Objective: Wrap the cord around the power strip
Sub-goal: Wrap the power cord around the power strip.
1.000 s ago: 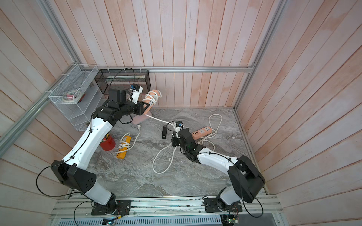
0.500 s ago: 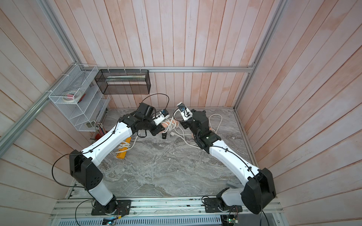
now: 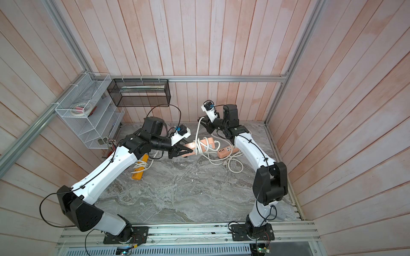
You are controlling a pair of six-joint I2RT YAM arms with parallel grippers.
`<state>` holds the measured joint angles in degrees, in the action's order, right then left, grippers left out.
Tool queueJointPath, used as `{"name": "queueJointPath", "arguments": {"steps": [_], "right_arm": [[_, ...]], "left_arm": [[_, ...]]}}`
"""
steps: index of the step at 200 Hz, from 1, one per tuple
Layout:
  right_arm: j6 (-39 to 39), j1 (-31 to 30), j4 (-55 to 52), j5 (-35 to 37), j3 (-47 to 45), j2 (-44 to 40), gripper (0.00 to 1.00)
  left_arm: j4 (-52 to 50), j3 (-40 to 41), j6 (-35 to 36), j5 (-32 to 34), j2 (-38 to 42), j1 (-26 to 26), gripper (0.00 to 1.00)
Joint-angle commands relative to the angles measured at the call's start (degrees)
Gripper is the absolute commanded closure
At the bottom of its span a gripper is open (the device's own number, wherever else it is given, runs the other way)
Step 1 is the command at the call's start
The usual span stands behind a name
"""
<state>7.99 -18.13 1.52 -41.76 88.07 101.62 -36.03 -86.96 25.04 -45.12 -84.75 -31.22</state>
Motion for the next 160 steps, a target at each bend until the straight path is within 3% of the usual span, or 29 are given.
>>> {"name": "queueJointPath", "arguments": {"steps": [1, 39, 67, 86, 121, 139, 160], "right_arm": [[-12.8, 3.1, 15.2, -1.0, -5.1, 1.8, 0.67], [-21.6, 1.5, 31.9, 2.0, -15.4, 2.8, 0.49], [-23.0, 0.0, 37.2, 8.1, -17.7, 5.8, 0.49], [-24.6, -0.7, 40.2, 10.6, -18.7, 7.5, 0.56], [-23.5, -2.8, 43.3, 18.0, -22.6, 8.0, 0.83], [-19.9, -4.3, 41.9, 23.1, -25.6, 5.4, 0.94], [-10.9, -7.5, 38.3, 32.3, -30.8, -1.5, 1.00]], "left_arm": [[12.7, 1.0, -7.1, -16.4, 7.6, 0.4, 1.00], [25.3, 1.4, -16.6, -11.3, 9.5, 2.4, 1.00], [27.1, -2.0, -19.6, -5.9, 7.9, 3.1, 1.00], [28.9, -3.3, -22.1, -1.9, 7.1, 4.0, 1.00], [30.8, -4.9, -25.7, 5.3, 5.6, 5.5, 1.00], [28.2, -7.9, -25.6, 15.7, 3.9, 5.9, 1.00], [17.2, -15.6, -18.6, 31.1, -1.4, 6.3, 1.00]]}}
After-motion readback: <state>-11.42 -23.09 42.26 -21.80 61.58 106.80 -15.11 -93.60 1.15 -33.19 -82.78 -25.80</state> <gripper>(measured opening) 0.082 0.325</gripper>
